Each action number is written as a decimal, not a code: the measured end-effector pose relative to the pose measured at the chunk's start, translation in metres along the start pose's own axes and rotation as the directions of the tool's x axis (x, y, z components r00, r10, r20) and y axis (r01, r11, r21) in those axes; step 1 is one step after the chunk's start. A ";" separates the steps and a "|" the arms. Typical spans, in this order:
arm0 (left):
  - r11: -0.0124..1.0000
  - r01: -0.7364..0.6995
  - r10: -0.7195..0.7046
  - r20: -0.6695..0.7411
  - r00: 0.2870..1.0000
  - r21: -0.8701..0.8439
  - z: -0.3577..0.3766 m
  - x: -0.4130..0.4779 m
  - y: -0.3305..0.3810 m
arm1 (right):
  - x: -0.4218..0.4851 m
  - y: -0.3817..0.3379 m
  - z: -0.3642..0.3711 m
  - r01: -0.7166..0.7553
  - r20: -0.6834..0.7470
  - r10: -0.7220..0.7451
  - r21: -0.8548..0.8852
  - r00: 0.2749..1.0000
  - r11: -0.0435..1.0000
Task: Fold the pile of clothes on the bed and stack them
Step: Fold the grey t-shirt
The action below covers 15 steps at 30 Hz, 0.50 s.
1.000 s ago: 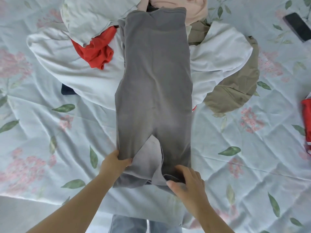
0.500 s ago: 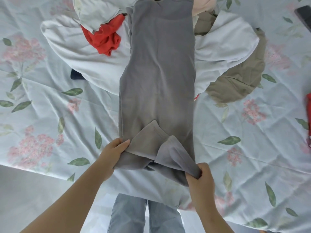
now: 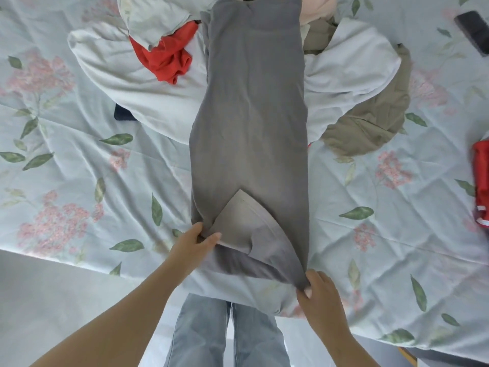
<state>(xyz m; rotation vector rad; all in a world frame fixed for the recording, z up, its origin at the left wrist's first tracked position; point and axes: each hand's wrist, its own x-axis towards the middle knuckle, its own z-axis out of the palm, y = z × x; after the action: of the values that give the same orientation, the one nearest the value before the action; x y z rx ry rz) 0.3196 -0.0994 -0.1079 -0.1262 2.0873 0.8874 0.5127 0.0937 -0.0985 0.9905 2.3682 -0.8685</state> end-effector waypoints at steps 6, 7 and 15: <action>0.994 0.079 -0.070 0.130 0.989 -0.072 -0.011 -0.002 0.006 | -0.004 -0.002 -0.016 0.063 -0.264 -0.021 0.152 0.964 0.986; 0.967 0.123 -0.098 0.121 0.988 -0.224 -0.014 -0.004 0.003 | -0.008 0.000 -0.018 0.070 -0.304 -0.030 0.123 0.952 0.990; 0.962 0.270 -0.265 0.094 0.960 -0.044 -0.006 -0.009 -0.026 | -0.017 0.014 0.003 0.024 0.016 -0.021 -0.200 1.000 0.980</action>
<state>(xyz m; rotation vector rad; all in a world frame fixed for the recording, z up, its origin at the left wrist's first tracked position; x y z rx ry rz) 0.3309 -0.1243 -0.1133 -0.3842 1.9089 0.7724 0.5343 0.0913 -0.0960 0.8758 2.4035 -0.6270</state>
